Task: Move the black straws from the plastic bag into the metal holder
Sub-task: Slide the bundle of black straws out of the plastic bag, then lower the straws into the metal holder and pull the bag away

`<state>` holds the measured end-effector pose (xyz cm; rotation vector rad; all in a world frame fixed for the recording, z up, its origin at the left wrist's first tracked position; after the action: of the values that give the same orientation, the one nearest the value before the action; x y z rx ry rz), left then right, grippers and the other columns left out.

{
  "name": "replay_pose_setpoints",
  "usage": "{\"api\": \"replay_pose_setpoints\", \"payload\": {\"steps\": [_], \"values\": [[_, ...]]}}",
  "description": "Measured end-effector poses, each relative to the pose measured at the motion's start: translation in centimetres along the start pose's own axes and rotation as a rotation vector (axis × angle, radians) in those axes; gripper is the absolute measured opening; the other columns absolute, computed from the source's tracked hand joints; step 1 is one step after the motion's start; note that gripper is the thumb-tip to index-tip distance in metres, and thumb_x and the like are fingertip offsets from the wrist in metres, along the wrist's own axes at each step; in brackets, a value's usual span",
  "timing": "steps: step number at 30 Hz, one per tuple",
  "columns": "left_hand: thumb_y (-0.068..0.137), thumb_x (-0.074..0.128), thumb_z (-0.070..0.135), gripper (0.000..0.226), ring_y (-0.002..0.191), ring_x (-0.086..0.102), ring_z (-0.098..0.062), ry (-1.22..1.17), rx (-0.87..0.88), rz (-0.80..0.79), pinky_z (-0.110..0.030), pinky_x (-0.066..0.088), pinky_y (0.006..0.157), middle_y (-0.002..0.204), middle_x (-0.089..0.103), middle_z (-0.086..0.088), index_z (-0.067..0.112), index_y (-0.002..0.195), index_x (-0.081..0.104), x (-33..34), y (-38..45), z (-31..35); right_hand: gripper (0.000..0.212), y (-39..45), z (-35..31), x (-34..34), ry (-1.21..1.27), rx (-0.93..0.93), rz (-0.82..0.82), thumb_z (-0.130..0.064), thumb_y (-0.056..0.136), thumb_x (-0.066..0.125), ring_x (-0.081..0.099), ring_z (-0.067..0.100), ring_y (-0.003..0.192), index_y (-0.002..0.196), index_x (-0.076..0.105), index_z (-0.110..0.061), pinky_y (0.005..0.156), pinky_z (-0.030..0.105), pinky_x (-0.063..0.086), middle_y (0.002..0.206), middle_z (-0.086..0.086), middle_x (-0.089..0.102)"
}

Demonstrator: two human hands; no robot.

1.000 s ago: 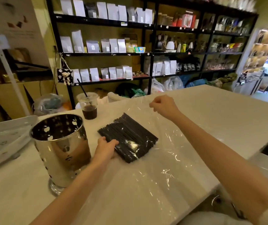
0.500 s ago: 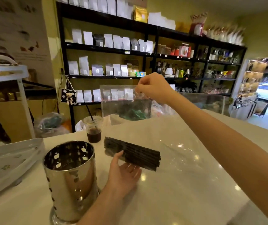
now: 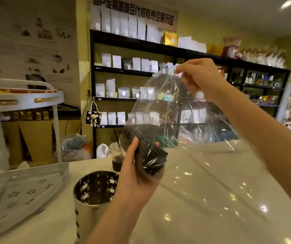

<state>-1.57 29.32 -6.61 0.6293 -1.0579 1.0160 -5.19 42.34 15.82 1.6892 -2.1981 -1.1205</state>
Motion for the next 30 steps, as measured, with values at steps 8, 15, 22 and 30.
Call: {"api": "replay_pose_setpoints", "payload": {"steps": [8, 15, 22, 30], "values": [[0.059, 0.065, 0.014, 0.051, 0.097, 0.062, -0.028, 0.258, 0.163, 0.098, -0.039, 0.051, 0.077, 0.107, 0.066, -0.015, 0.01, 0.11, 0.057, 0.3, -1.7, 10.1, 0.02, 0.1, -1.5, 2.4, 0.144, -0.015, 0.013, -0.023, 0.088, 0.059, 0.029, 0.006, 0.028, 0.072, 0.061, -0.012, 0.031, 0.013, 0.023, 0.04, -0.004, 0.043], [0.06, 0.064, 0.015, 0.046, 0.093, 0.061, -0.025, 0.481, 0.144, 0.122, -0.043, 0.044, 0.094, 0.106, 0.064, -0.011, 0.01, 0.105, 0.06, -1.8, -0.3, 15.4, 0.023, -0.4, 2.2, 7.5, 0.227, 0.271, -0.213, -0.026, 0.081, 0.066, 0.021, 0.007, 0.03, 0.068, 0.056, -0.009, 0.032, 0.014, 0.016, 0.04, -0.005, 0.03], [0.056, 0.066, 0.016, 0.059, 0.094, 0.063, -0.026, 0.616, 0.132, 0.189, -0.041, 0.053, 0.081, 0.114, 0.063, -0.012, 0.01, 0.114, 0.054, -4.4, 0.9, 17.6, 0.022, -1.3, 4.5, 9.9, 0.167, 0.286, -0.276, -0.017, 0.084, 0.062, 0.026, 0.005, 0.03, 0.104, 0.058, -0.007, 0.029, 0.013, 0.022, 0.036, -0.008, 0.037], [0.075, 0.061, 0.015, 0.037, 0.075, 0.069, -0.022, 0.681, 0.178, 0.124, -0.036, 0.058, 0.065, 0.094, 0.067, -0.009, 0.011, 0.112, 0.055, -2.3, 4.5, 19.5, 0.009, 1.3, 4.6, 8.8, 0.241, 0.189, -0.173, -0.017, 0.084, 0.064, 0.027, 0.006, 0.031, 0.078, 0.067, -0.01, 0.032, 0.013, 0.021, 0.036, -0.009, 0.043]]}}
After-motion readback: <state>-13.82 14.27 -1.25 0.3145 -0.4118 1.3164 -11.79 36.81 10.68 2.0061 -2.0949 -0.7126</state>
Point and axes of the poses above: each hand's wrist, its own y-axis towards the middle knuckle, its own x-axis out of the palm, z = x × y, the point moved 8 cm from there along y, towards the middle knuckle
